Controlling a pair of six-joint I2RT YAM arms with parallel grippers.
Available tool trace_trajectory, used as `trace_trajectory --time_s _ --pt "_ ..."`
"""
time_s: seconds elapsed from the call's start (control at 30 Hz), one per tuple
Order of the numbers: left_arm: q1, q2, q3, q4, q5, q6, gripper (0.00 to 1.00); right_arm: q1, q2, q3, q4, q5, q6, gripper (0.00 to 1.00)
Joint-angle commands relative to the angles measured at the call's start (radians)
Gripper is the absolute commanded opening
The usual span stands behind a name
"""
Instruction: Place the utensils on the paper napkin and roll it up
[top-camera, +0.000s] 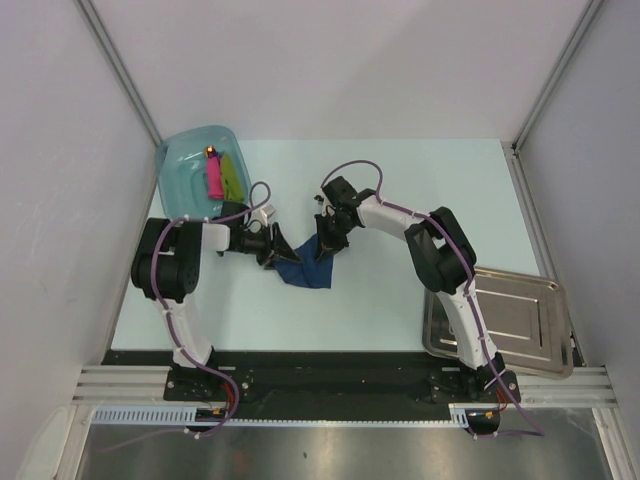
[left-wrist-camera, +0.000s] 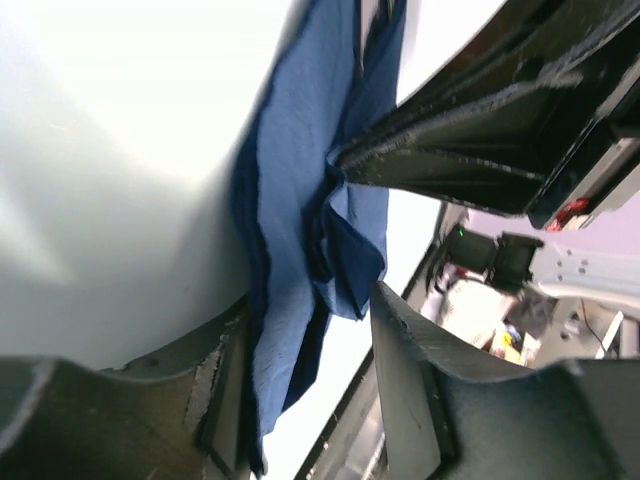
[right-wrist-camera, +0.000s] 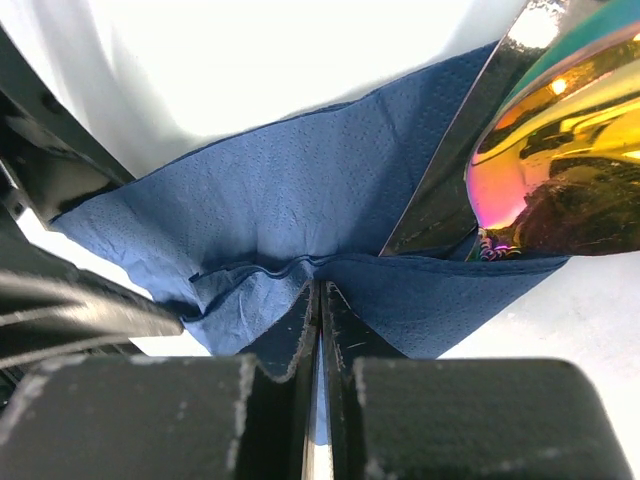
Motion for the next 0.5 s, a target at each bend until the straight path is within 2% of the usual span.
trace_trajectory --time_s 0.0,0.17,0.3,0.47 --pt "0.018 -0.073 -0.014 0.065 -0.026 -0.026 0.46 0.015 0.094 -0.022 0.04 0.159 -0.021 0.05" --pt "0.016 -0.079 -0.037 0.078 -0.014 -0.058 0.39 0.014 0.092 -0.023 0.043 0.165 -0.02 0.04" --pt "0.018 -0.104 -0.066 0.023 -0.039 -0.026 0.48 0.011 0.094 -0.022 0.044 0.164 -0.018 0.03" --pt "0.018 -0.108 -0.126 0.036 -0.063 -0.025 0.46 0.012 0.089 -0.029 0.049 0.161 -0.018 0.03"
